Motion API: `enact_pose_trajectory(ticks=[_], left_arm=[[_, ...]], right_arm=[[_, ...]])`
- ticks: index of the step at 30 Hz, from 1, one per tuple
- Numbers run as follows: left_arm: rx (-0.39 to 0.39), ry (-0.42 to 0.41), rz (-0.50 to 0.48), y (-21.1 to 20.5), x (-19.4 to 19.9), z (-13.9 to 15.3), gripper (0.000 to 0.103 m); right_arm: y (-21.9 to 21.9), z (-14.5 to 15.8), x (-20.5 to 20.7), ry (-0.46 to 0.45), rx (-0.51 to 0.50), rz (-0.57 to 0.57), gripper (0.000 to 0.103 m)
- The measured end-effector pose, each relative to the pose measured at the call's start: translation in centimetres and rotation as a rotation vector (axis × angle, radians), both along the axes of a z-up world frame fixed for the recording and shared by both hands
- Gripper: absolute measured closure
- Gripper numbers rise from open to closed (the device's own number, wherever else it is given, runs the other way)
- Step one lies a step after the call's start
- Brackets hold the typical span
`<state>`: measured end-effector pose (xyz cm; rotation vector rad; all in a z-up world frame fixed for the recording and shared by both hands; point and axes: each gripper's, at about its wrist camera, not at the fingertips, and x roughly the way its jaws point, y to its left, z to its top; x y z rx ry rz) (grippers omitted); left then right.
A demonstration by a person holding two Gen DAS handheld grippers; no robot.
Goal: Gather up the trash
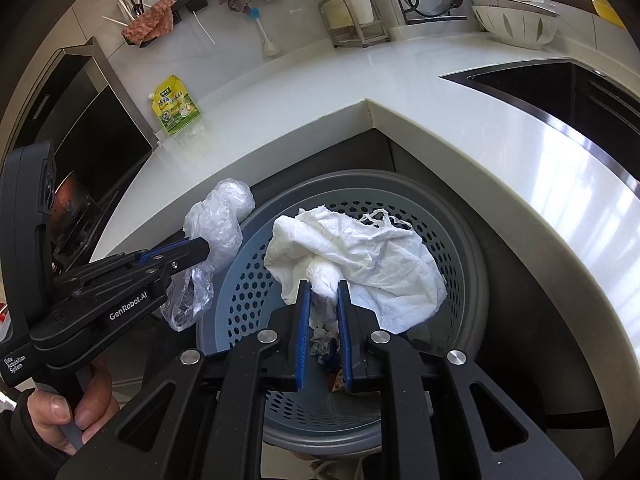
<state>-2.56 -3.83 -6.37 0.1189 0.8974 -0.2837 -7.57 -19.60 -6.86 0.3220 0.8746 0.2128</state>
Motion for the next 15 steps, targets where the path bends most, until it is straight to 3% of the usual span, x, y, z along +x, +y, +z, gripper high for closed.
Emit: enact_pose_trajectory(ticks=[4,6,8,11,15], left_arm=[[-0.003,0.019,0.001,0.17,0.11,-0.33,0.093],[-0.007,0.024,0.005,0.28,0.13,-0.45,0.091],[-0.004,0.024,0.010,0.33,0.08,-0.50,0.081],[-0.005,0.004,0.025,0.66,-0.16,-0.24,0.051],[-0.005,-0.004,0.035,0.87,-0.21,0.07,0.050]], right_arm=[[-0.05,-0.09,0.22,0.004,0.000,-0.003,0.086],[-0.12,0.05,0.22,-0.004,-0.008,-0.009,0.070],[-0.22,0.19,0.15,-0.013,-0.009,-0.015,0.063],[-0.43,0.22,0.08,-0.016,-0.013,-0.022,0.061],[-0.89,0.15,-0.06,-0.014,-0.010,-0.035,0.061]])
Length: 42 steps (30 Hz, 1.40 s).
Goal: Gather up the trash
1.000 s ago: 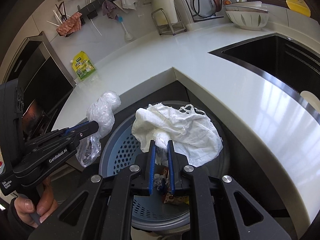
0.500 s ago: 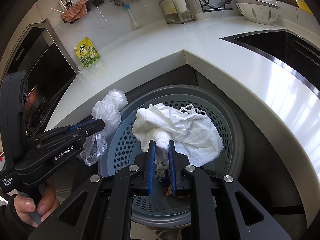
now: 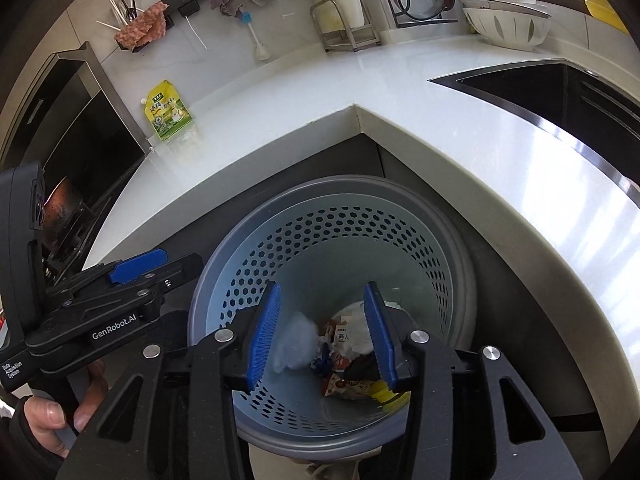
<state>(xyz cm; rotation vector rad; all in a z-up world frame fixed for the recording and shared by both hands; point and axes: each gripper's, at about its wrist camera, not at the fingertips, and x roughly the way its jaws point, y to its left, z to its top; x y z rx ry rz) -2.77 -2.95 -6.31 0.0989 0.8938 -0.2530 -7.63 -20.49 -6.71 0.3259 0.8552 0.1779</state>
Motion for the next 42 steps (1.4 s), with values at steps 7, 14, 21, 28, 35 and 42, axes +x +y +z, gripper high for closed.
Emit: enact_pose_trajectory(ticks=[7,14,21,28,35,42], left_arm=[[0.004,-0.031,0.022,0.1,-0.3,0.6,0.028],[0.007,-0.060,0.029,0.4,-0.7,1.5,0.022],[0.003,-0.081,0.027,0.5,-1.2,2.3,0.016],[0.010,-0.113,0.034,0.7,-1.8,3.2,0.010],[0.008,-0.116,0.052,0.8,-2.2,3.6,0.007],[0.004,-0.115,0.058,1.0,-2.6,3.8,0.006]], right_arm=[[-0.4,0.4,-0.4,-0.015,-0.003,-0.015,0.056],[-0.6,1.0,-0.8,-0.031,-0.009,-0.028,0.045],[-0.5,1.6,-1.0,-0.045,-0.028,-0.040,0.039],[-0.5,2.0,-1.3,-0.052,-0.038,-0.059,0.036],[0.0,2.3,-1.6,-0.055,-0.052,-0.060,0.034],[0.0,2.8,-2.0,-0.069,-0.051,-0.062,0.033]])
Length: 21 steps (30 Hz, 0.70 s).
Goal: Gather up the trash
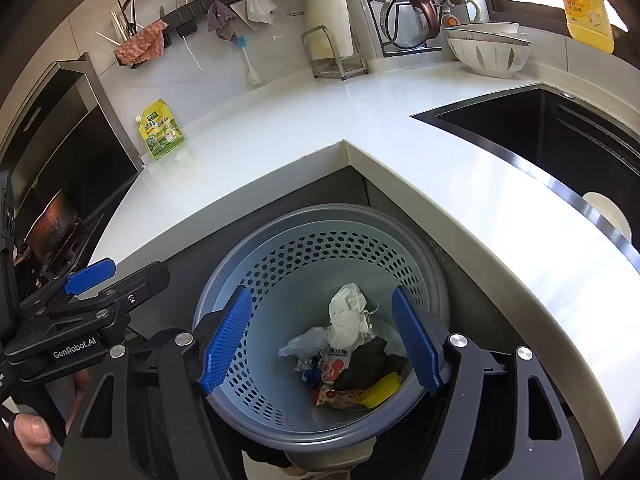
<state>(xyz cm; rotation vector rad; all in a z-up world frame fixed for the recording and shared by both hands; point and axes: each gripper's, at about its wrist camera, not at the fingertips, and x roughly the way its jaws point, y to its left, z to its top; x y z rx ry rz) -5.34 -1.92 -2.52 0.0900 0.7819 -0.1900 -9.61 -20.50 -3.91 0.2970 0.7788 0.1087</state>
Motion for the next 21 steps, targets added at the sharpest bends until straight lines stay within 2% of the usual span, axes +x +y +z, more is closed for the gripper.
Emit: enact_pose_trajectory(ticks=[21], left_arm=[[0.027,-0.023,0.036,-0.36,-0.53,0.44,0.006]], right_arm=[[-0.23,0.01,-0.43,-0.007,0.015,-0.002,0.032]])
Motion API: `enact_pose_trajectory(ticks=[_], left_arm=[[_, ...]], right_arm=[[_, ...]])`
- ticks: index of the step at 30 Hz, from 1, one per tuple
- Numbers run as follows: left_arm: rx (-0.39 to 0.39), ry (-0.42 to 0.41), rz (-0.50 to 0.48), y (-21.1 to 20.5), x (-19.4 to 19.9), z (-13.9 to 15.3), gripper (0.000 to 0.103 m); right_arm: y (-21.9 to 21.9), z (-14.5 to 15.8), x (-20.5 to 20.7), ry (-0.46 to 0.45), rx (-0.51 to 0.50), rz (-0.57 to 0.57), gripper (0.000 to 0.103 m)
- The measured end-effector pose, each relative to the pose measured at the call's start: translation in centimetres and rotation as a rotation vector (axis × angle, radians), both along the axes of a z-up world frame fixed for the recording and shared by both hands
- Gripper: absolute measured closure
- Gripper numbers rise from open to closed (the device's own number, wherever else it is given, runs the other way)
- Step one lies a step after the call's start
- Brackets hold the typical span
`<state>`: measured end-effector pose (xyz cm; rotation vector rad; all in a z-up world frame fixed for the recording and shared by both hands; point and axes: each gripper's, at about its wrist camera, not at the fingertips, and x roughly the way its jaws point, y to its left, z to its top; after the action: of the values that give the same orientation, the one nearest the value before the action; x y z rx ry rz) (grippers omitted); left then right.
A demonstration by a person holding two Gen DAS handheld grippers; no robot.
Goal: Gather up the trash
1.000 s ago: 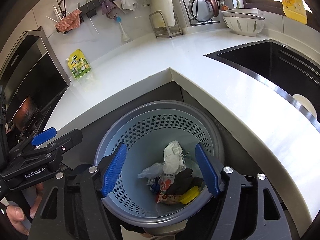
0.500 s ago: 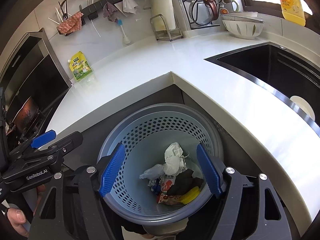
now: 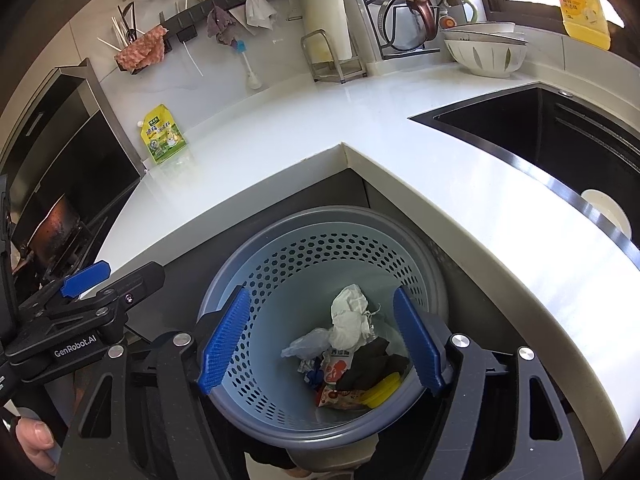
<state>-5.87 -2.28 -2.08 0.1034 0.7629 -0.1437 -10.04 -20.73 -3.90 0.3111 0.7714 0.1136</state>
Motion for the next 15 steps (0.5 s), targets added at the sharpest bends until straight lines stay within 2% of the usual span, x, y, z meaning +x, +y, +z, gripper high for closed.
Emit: enact_pose_trajectory(ticks=[15], left_arm=[[0.004,0.010,0.001,-0.22,0.02,-0.39,0.006]], right_arm=[[-0.10,-0.12,0.05,0.002,0.004,-0.001,0.032]])
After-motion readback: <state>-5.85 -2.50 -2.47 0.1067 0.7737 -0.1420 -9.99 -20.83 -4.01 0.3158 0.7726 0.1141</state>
